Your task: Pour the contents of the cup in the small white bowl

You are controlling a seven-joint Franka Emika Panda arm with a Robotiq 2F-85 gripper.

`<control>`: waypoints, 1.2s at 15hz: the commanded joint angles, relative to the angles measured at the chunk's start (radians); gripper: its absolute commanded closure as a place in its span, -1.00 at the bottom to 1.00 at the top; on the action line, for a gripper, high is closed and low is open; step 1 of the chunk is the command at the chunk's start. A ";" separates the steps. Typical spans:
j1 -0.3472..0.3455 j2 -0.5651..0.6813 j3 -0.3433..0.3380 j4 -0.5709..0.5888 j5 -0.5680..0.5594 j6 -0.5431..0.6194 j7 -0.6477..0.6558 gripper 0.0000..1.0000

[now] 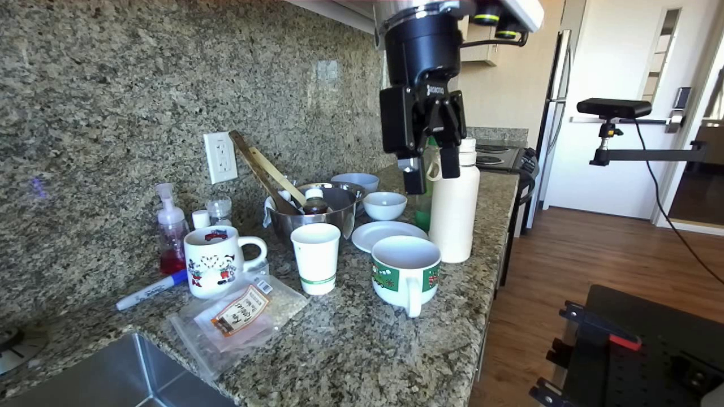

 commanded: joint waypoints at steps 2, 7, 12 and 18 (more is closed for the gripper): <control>-0.016 0.103 -0.026 0.006 -0.028 0.154 -0.029 -1.00; -0.018 0.191 -0.040 0.015 -0.056 0.314 -0.021 -1.00; -0.025 0.260 -0.045 0.027 -0.126 0.458 0.016 -1.00; -0.045 0.372 -0.070 0.093 -0.222 0.585 0.101 -1.00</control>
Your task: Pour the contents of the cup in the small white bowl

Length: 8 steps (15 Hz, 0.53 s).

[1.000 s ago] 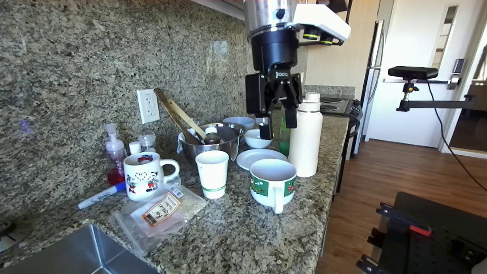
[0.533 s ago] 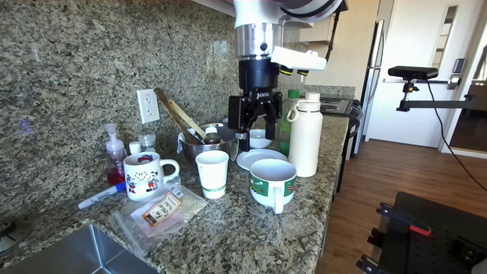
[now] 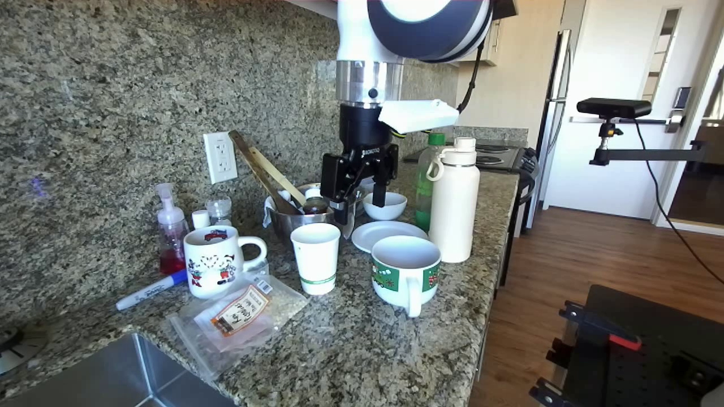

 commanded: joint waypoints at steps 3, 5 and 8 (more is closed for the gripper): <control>-0.014 0.141 -0.042 0.112 -0.033 0.093 0.077 -1.00; -0.015 0.188 -0.060 0.154 -0.011 0.110 0.069 -1.00; -0.019 0.258 -0.081 0.227 0.020 0.114 0.055 -1.00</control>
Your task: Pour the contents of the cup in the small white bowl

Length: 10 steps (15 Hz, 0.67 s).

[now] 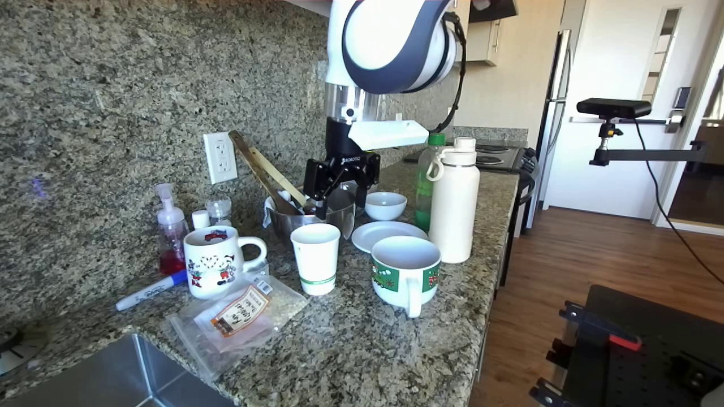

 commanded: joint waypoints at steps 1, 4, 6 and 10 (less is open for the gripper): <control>-0.004 0.098 -0.019 0.105 0.033 0.008 0.010 -1.00; 0.007 0.136 -0.027 0.140 0.046 0.011 0.020 -1.00; 0.010 0.153 -0.026 0.157 0.057 0.003 0.017 -1.00; 0.017 0.158 -0.024 0.161 0.067 -0.007 0.018 -1.00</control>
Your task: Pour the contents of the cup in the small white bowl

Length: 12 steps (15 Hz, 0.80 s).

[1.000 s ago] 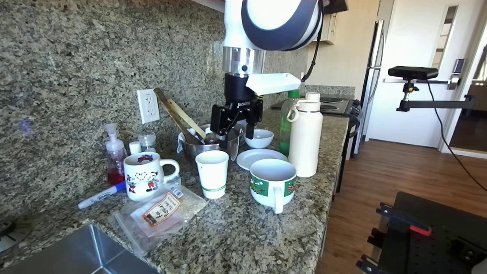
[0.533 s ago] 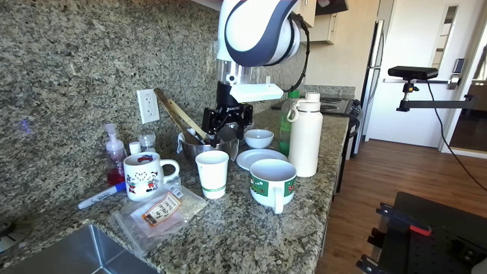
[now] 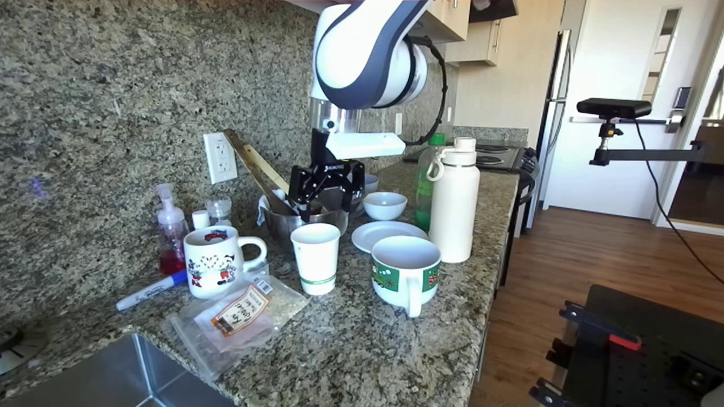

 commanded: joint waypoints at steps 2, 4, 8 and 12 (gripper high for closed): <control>0.016 0.008 -0.005 0.007 0.019 -0.005 0.025 -1.00; 0.023 -0.001 -0.007 -0.002 0.013 -0.005 0.037 -1.00; 0.037 -0.016 -0.007 -0.019 0.010 -0.018 0.065 -1.00; 0.058 -0.035 -0.010 -0.046 0.001 -0.030 0.109 -1.00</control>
